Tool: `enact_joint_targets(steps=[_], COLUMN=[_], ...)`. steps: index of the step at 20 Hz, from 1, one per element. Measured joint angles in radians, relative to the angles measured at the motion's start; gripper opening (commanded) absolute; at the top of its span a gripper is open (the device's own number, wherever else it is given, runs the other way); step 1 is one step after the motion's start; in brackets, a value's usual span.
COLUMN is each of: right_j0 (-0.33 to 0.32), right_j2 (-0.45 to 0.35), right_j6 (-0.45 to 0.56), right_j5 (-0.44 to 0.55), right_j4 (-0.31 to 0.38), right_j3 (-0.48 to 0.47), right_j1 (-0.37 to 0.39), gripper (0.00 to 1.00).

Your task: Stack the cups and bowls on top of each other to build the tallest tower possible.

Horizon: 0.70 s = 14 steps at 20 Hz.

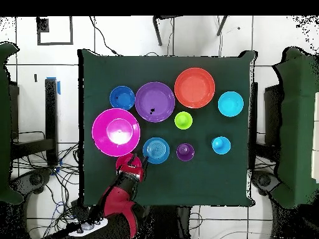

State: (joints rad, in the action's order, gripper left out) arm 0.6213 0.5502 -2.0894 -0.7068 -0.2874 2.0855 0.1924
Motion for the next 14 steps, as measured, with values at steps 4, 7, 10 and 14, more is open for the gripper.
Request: enact_joint_targets(steps=[4, 7, 10, 14], right_j0=[0.0, -0.001, -0.005, -0.021], right_j2=[0.002, 0.002, 0.002, 0.002], right_j6=[0.0, 0.0, 0.0, 0.0], right_j5=[0.0, 0.0, 0.0, 0.0], right_j4=[0.0, 0.0, 0.0, 0.01], right_j3=[0.0, 0.0, 0.0, 0.0], right_j1=[-0.002, -0.002, -0.002, 0.0], gripper=[1.0, 1.0, 1.0, 1.0])
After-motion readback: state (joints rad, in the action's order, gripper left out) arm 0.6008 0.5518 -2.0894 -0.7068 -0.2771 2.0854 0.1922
